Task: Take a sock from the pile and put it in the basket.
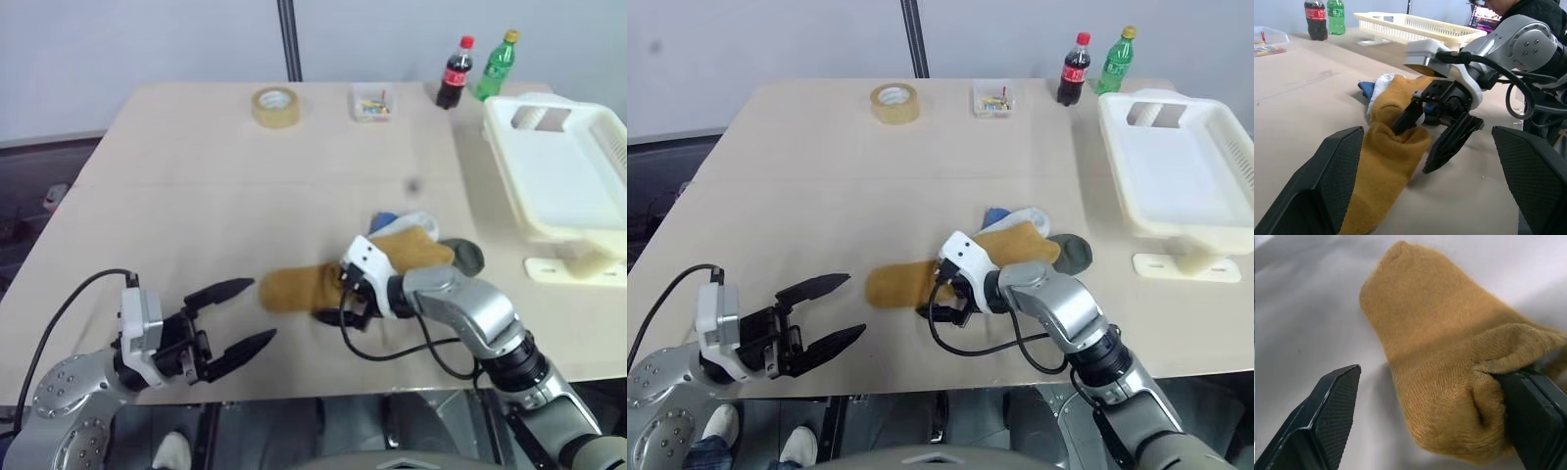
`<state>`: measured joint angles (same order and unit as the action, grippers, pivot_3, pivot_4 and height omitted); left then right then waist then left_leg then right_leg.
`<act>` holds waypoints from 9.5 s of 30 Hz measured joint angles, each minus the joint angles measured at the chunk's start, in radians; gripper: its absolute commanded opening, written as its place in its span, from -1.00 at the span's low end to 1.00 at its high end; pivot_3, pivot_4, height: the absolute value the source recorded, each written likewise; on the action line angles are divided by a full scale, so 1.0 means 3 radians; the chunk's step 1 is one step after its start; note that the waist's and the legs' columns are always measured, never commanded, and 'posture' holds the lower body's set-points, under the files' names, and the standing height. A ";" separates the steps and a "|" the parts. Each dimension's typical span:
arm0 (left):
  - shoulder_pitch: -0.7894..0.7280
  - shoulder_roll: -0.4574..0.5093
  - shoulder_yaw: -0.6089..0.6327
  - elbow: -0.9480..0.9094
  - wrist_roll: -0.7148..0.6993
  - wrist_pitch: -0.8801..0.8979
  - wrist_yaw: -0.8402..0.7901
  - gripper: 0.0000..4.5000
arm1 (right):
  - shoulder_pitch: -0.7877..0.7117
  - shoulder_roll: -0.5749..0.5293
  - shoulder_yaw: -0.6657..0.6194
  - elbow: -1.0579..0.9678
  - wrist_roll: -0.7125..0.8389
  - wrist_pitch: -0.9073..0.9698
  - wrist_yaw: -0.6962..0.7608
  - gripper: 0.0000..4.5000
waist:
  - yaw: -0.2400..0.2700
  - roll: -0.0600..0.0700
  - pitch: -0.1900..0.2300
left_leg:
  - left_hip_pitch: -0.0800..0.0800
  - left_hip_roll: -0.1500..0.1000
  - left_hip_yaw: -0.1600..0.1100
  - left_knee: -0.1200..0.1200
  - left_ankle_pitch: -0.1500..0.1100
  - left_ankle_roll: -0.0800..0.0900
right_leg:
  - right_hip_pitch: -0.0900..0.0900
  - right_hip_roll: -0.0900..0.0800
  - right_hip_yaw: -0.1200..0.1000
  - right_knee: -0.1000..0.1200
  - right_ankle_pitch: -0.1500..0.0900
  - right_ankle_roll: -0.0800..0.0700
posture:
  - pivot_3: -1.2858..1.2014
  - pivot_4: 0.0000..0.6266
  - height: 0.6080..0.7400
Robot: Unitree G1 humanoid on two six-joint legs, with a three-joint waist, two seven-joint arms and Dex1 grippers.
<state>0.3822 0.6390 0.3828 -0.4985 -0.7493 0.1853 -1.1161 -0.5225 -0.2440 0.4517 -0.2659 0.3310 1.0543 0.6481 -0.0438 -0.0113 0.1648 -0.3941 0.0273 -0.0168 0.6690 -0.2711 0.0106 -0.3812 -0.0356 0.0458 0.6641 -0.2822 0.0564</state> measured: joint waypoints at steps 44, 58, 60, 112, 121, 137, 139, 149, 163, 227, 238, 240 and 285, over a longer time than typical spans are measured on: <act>-0.0022 -0.0029 0.0126 0.0069 -0.0120 0.0045 -0.0008 1.00 | -0.0010 0.0156 0.0000 0.0123 -0.0100 -0.0199 0.0002 0.98 | 0.0009 0.0003 0.0003 | -0.0017 -0.0013 -0.0007 -0.0009 -0.0001 -0.0001 | -0.0017 -0.0023 -0.0008 -0.0003 0.0001 -0.0001 | 0.03 -0.52 1.00; -0.0064 -0.0023 0.0123 0.0135 -0.0092 0.0046 -0.0050 1.00 | -0.0006 0.0848 -0.0382 0.0423 0.0201 0.0165 -0.0363 0.18 | 0.0005 0.0005 0.0004 | -0.0018 -0.0011 -0.0004 -0.0010 0.0000 -0.0001 | -0.0018 -0.0014 -0.0005 -0.0003 0.0001 -0.0001 | 0.03 -0.52 1.00; -0.0050 -0.0024 0.0123 0.0135 -0.0086 0.0046 -0.0049 1.00 | -0.0043 0.0894 -0.0387 0.0530 0.0200 0.0181 -0.0399 -0.26 | 0.0004 0.0005 0.0004 | -0.0018 -0.0011 -0.0004 -0.0010 0.0000 -0.0001 | -0.0018 -0.0014 -0.0005 -0.0002 0.0001 -0.0001 | 0.03 -0.52 1.00; 0.0078 0.0188 0.0339 0.0412 0.0053 -0.0090 -0.0394 1.00 | 0.0449 -0.1269 -0.0108 -0.0711 -0.0551 -0.1380 -0.0067 0.18 | 0.0017 0.0000 0.0008 | -0.0022 -0.0006 0.0004 -0.0008 -0.0001 0.0000 | -0.0019 -0.0008 0.0000 -0.0007 0.0000 0.0000 | 0.03 -0.52 1.00; 0.0232 0.0316 0.0416 0.0507 0.0267 -0.0107 -0.0421 1.00 | 0.0397 -0.1161 -0.0041 -0.0421 -0.0832 -0.1630 0.0086 0.18 | 0.0022 0.0000 0.0009 | -0.0021 -0.0007 0.0003 -0.0008 -0.0001 0.0000 | -0.0019 -0.0010 -0.0001 -0.0006 0.0000 -0.0001 | 0.03 -0.52 1.00; 0.0203 0.0317 0.0416 0.0574 0.0332 -0.0230 -0.0481 1.00 | 0.0397 -0.1004 -0.0029 -0.0357 -0.0961 -0.1664 0.0157 -0.93 | 0.0025 0.0000 0.0009 | -0.0021 -0.0007 0.0002 -0.0008 -0.0001 0.0000 | -0.0018 -0.0013 -0.0002 -0.0004 0.0000 -0.0001 | 0.03 -0.52 1.00; 0.0202 0.0317 0.0417 0.0585 0.0329 -0.0229 -0.0481 1.00 | 0.0393 -0.0960 -0.0067 -0.0354 -0.0964 -0.1655 0.0136 -0.93 | 0.0025 0.0000 0.0009 | -0.0021 -0.0007 0.0002 -0.0007 -0.0001 0.0000 | -0.0018 -0.0013 -0.0002 -0.0004 0.0000 -0.0001 | 0.03 -0.52 1.00; 0.0183 0.0292 0.0438 0.0573 0.0295 -0.0226 -0.0416 1.00 | -0.0414 -0.0288 -0.0053 0.0475 -0.1062 -0.1769 0.0069 -0.93 | 0.0009 0.0000 0.0009 | -0.0018 -0.0006 0.0003 -0.0008 0.0000 0.0000 | -0.0018 -0.0011 -0.0002 -0.0002 0.0001 -0.0001 | 0.03 -0.52 1.00; 0.0459 0.0137 0.0659 0.0320 0.0156 -0.0204 -0.0279 1.00 | -0.1760 0.1277 0.0144 0.3228 -0.1351 -0.2843 -0.0109 -0.69 | -0.0042 0.0002 0.0010 | -0.0024 -0.0011 0.0007 -0.0012 0.0000 -0.0004 | -0.0037 -0.0021 0.0001 0.0010 0.0001 -0.0004 | 0.03 -0.52 1.00; -0.2001 -0.0086 -0.0791 0.2113 0.1576 0.0241 0.1182 0.25 | -0.0412 0.0874 -0.0736 0.1402 -0.0797 -0.1053 -0.0737 0.11 | 0.0007 -0.0005 0.0008 | -0.0024 -0.0015 0.0010 -0.0001 0.0009 -0.0015 | -0.0051 -0.0010 0.0009 0.0053 -0.0002 -0.0008 | 0.03 -0.52 1.00; -0.1994 -0.0086 -0.0783 0.2092 0.1526 0.0300 0.1171 -1.00 | -0.0411 0.0881 -0.0733 0.1402 -0.0782 -0.1051 -0.0740 -0.99 | 0.0007 -0.0005 0.0008 | -0.0024 -0.0015 0.0010 -0.0001 0.0009 -0.0014 | -0.0051 -0.0010 0.0009 0.0052 -0.0002 -0.0008 | 0.03 -0.52 1.00; -0.1987 -0.0086 -0.0783 0.2089 0.1513 0.0299 0.1171 -1.00 | -0.0410 0.0877 -0.0733 0.1398 -0.0779 -0.1051 -0.0741 -0.99 | 0.0006 -0.0005 0.0008 | -0.0024 -0.0015 0.0010 -0.0002 0.0009 -0.0014 | -0.0051 -0.0010 0.0009 0.0052 -0.0002 -0.0008 | 0.03 -0.52 1.00; 0.0642 -0.0367 0.0409 -0.1186 0.0839 0.1401 0.1864 -1.00 | 0.0099 -0.0065 -0.0471 -0.0925 0.0517 0.0662 -0.0443 -0.99 | 0.0007 -0.0011 0.0005 | -0.0066 -0.0012 -0.0010 0.0004 0.0015 -0.0020 | -0.0082 -0.0006 -0.0004 0.0050 -0.0003 -0.0010 | 0.03 -0.52 1.00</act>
<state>0.5749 0.5290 0.5054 -0.8542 -0.4977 0.6055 -0.5568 -0.4929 -0.2634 0.3105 -0.5435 0.4860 1.2530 0.5151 -0.0418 -0.0147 0.1662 -0.4139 0.0236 -0.0197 0.6702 -0.2668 0.0045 -0.4058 -0.0375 0.0446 0.6790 -0.2832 0.0533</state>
